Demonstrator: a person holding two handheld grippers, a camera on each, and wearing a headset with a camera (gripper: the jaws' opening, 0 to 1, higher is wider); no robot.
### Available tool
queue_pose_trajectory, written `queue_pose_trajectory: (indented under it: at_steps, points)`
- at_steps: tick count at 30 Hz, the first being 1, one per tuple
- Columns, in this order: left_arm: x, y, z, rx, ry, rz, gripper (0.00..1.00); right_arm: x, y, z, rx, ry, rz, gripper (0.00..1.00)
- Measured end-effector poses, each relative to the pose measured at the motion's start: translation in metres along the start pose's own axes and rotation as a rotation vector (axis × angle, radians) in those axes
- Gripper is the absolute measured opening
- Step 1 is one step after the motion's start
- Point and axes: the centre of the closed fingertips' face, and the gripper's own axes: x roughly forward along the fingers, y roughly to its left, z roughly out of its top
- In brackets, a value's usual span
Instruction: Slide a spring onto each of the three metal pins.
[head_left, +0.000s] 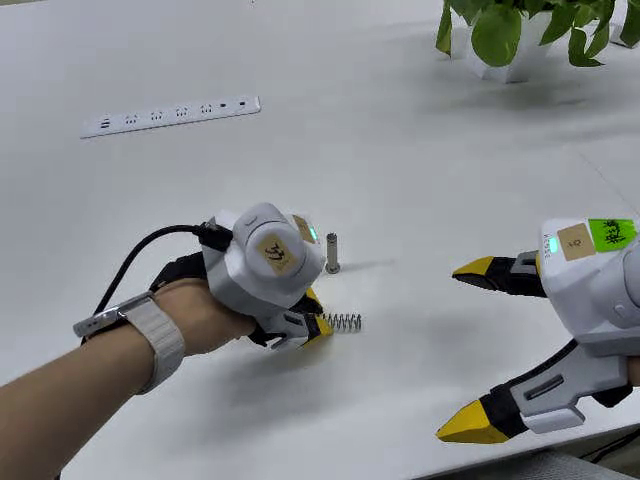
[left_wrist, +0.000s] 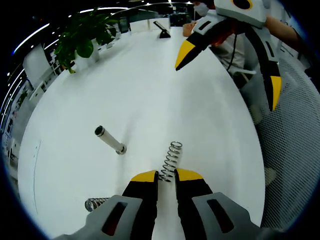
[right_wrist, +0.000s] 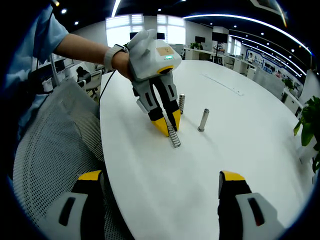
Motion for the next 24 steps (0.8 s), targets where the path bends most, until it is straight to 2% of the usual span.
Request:
queue_pose_trajectory:
  at_steps: [4, 8, 13, 18, 24]
  points:
    - [-0.0001, -0.0023, -0.0018, 0.040, 0.027, -0.017, 0.11, 0.0003, 0.0011, -0.0002, 0.002, -0.001, 0.002, 0.96]
    - [0.0000, -0.0031, -0.0008, 0.043, 0.041, -0.020, 0.11, 0.0016, 0.0032, 0.0006, 0.003, -0.005, 0.005, 0.96]
    - [-0.0003, -0.0030, -0.0008, 0.031, 0.039, -0.014, 0.11, 0.0027, 0.0046, 0.0003, 0.001, -0.001, 0.008, 0.96]
    - [-0.0002, -0.0015, -0.0025, 0.010, 0.017, 0.001, 0.10, 0.0032, 0.0048, 0.0004, -0.002, -0.003, 0.009, 0.95]
    - [-0.0009, -0.0013, -0.0049, -0.059, -0.050, 0.036, 0.10, 0.0026, 0.0037, 0.0057, 0.004, -0.028, 0.005, 0.94]
